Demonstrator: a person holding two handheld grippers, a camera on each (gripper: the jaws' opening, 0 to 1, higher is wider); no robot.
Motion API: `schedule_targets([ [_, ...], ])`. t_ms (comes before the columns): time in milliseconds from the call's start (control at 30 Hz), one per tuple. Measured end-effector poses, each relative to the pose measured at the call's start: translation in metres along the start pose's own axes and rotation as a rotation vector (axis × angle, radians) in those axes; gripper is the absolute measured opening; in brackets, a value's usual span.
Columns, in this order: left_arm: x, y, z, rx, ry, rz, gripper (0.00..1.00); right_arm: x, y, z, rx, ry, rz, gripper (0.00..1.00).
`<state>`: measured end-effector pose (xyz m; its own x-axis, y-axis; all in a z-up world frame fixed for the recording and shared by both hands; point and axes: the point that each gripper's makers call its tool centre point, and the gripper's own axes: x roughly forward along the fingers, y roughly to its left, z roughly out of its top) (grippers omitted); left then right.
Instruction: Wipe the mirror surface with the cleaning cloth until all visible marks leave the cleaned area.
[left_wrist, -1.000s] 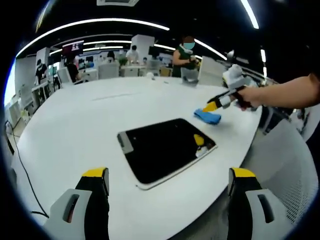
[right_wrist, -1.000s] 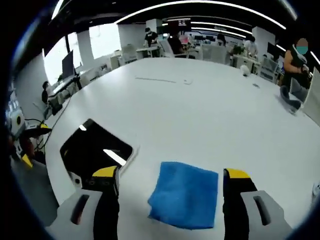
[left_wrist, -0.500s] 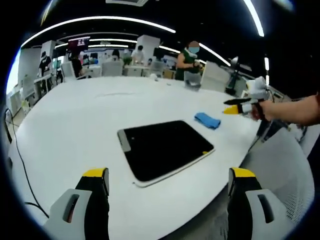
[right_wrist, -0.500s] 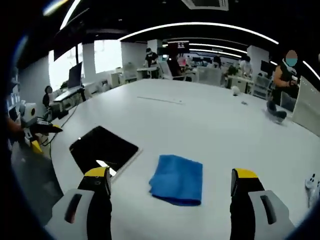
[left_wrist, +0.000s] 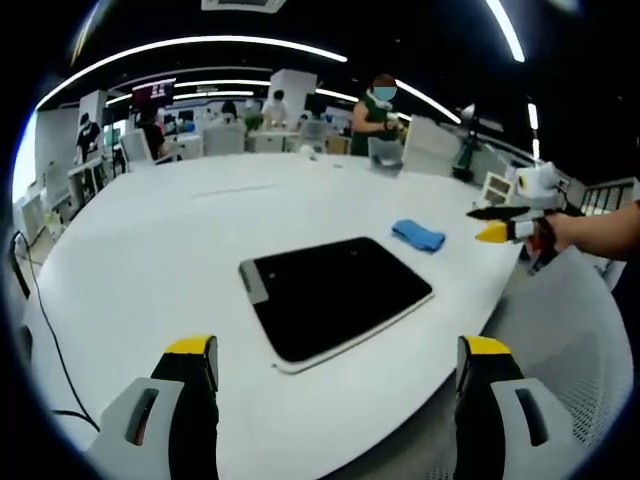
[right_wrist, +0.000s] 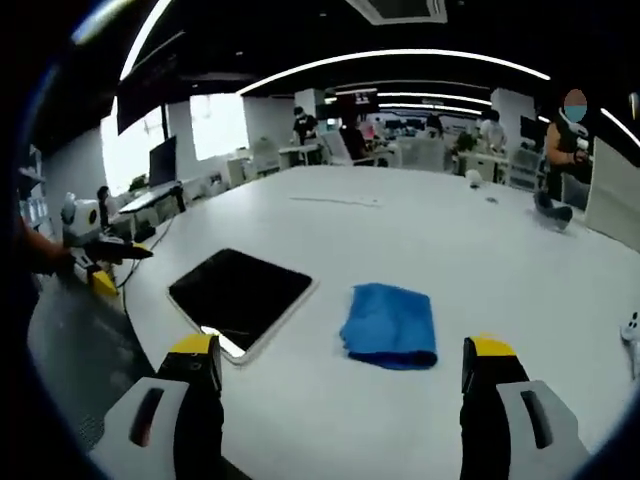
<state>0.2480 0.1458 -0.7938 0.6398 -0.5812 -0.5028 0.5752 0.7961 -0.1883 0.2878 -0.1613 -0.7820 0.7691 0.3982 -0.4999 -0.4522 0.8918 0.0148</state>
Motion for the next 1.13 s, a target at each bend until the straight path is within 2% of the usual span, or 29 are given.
schedule_targets([
  [100, 0.0, -0.001, 0.003, 0.01, -0.015, -0.003, 1.0, 0.003, -0.005, 0.003, 0.03, -0.014, -0.013, 1.0],
  [167, 0.0, 0.0, 0.002, 0.006, -0.016, -0.003, 1.0, 0.005, -0.003, -0.005, 0.054, 0.012, -0.006, 1.0],
  [333, 0.0, 0.004, 0.004, 0.003, -0.03, 0.005, 1.0, 0.003, -0.005, -0.006, 0.086, 0.012, -0.019, 1.0],
  [500, -0.003, 0.01, 0.002, -0.014, -0.028, 0.029, 1.0, 0.003, 0.004, -0.009, 0.057, 0.029, -0.007, 1.0],
  [600, -0.005, 0.01, 0.002, -0.009, -0.027, 0.034, 1.0, 0.003, 0.006, -0.009, -0.002, 0.035, -0.012, 1.0],
  [767, -0.005, 0.009, 0.002, -0.001, -0.02, 0.032, 1.0, 0.003, 0.006, -0.016, 0.02, 0.049, -0.001, 1.0],
  [867, -0.007, 0.01, 0.007, 0.004, -0.029, 0.038, 1.0, 0.001, 0.005, -0.014, 0.02, 0.044, -0.005, 1.0],
  [1000, -0.006, 0.007, 0.022, 0.015, -0.051, 0.025, 1.0, -0.003, 0.001, -0.007, -0.027, 0.054, -0.024, 1.0],
  [1067, -0.005, 0.001, 0.033, -0.026, -0.08, -0.001, 1.0, -0.006, 0.001, -0.004, -0.01, 0.05, -0.024, 1.0],
  [1133, -0.003, 0.0, 0.033, -0.035, -0.082, -0.006, 1.0, -0.009, 0.003, -0.001, 0.007, 0.034, -0.02, 1.0],
])
